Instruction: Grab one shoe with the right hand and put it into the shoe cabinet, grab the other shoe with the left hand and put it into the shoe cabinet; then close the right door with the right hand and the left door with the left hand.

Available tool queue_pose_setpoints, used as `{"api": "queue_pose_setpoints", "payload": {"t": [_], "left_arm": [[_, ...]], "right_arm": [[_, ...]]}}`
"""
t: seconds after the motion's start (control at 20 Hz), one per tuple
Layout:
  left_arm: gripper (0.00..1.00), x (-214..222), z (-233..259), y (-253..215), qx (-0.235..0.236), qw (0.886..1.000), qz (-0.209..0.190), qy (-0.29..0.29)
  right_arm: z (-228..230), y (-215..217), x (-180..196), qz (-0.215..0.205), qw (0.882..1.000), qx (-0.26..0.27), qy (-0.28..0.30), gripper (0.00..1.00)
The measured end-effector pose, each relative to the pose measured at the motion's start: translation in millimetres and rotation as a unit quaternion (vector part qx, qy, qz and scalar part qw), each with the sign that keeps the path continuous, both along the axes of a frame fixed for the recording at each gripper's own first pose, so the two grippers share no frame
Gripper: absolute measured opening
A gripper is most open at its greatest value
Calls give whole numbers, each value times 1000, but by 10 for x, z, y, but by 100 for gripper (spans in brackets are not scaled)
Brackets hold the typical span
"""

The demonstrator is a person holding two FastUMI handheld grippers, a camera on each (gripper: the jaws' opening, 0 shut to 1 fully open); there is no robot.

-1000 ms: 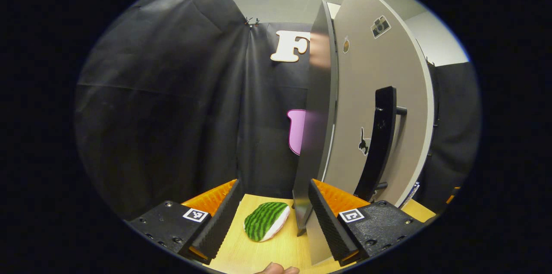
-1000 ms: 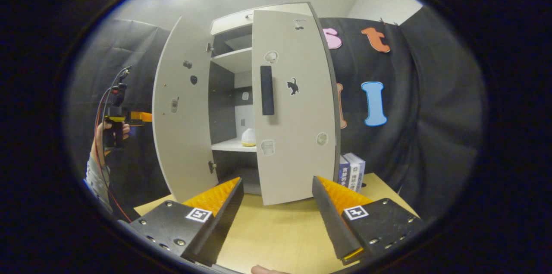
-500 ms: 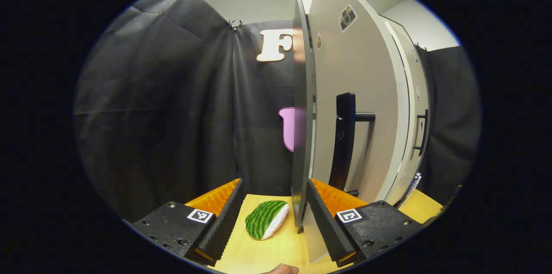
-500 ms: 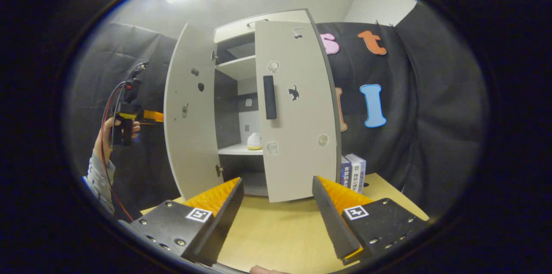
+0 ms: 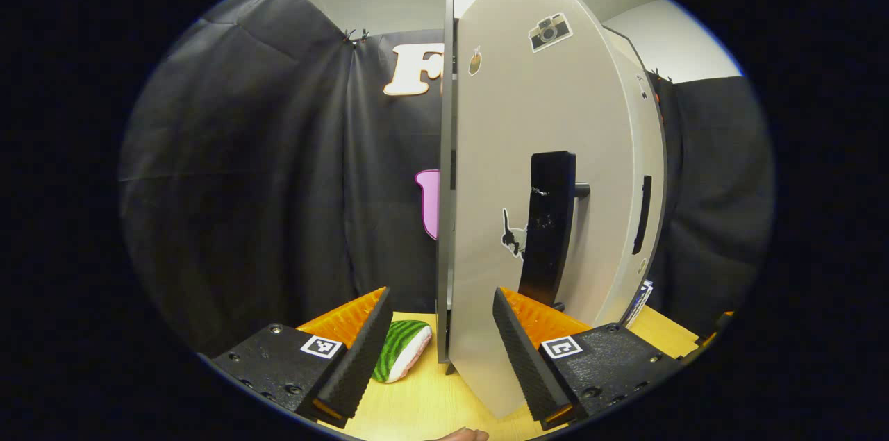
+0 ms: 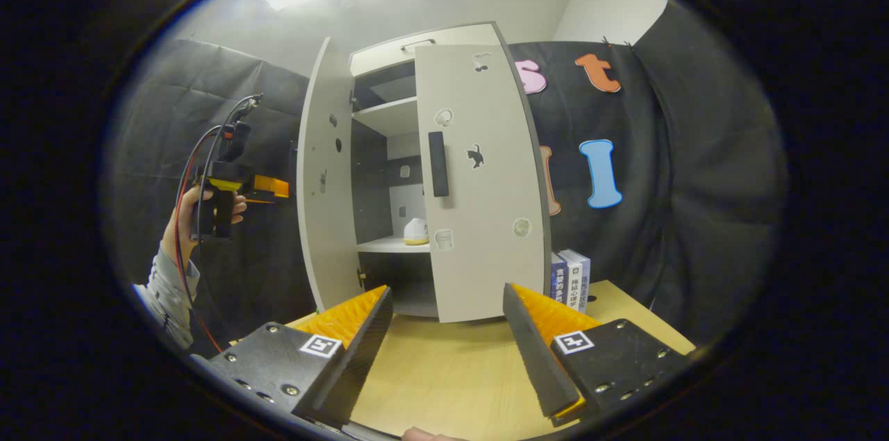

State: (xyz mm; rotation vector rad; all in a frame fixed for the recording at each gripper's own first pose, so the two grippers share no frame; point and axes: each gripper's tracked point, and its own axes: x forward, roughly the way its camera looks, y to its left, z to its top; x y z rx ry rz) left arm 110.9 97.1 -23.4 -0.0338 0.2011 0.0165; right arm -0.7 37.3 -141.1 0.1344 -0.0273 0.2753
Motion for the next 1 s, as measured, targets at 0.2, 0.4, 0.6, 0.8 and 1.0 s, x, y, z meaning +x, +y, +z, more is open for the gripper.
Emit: {"api": "queue_pose_setpoints", "payload": {"t": [0.2,0.4,0.6,0.8,1.0], "left_arm": [[89,50,-22,-317,6,1000,-13,-4],[89,120,-25,-432,18,1000,-15,-17],[92,250,-87,-657,11,999,-31,-12],[90,370,-293,-1074,-7,997,-74,14],[90,397,-517,-1191,4,997,-76,27]], "right_arm": [[-40,-16,-5,-2,1000,0,0,95],[-63,-81,41,-17,1000,-1,-1,95],[-97,-268,42,-33,999,17,4,95],[-124,-422,110,-59,998,36,14,95],[-147,-518,128,-73,997,33,20,95]]}}
